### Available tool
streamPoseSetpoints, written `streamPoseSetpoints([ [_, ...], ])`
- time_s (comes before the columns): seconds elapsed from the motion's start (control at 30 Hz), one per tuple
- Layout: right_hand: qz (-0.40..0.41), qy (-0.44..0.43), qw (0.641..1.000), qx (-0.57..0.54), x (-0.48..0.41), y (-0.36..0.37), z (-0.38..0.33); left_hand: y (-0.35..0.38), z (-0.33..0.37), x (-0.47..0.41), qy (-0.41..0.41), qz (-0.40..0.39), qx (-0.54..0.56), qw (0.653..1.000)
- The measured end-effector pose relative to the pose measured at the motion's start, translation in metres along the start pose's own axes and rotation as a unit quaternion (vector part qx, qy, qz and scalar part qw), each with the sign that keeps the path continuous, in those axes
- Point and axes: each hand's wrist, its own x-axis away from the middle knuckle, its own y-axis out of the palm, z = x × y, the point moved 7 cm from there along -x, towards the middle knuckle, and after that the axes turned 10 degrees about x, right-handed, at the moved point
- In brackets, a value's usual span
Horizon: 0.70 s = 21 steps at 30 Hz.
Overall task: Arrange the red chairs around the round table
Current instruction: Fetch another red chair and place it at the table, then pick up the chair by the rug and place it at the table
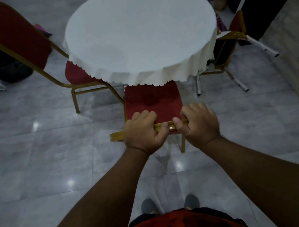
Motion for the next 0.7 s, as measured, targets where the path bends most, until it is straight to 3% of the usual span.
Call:
streamPoseSetpoints([
  [0.23,-0.072,0.019,0.996,-0.055,0.009,-0.005,0.013,0.000,-0.001,-0.006,-0.026,-0.054,0.028,0.998],
  [0.4,-0.107,0.057,0.992,0.017,0.015,-0.016,0.043,0.013,0.037,-0.041,0.007,-0.128,0.040,0.991],
  [0.7,-0.127,0.223,0.963,0.081,0.054,-0.072,0.203,0.110,0.176,-0.080,0.097,-0.237,0.010,0.967],
])
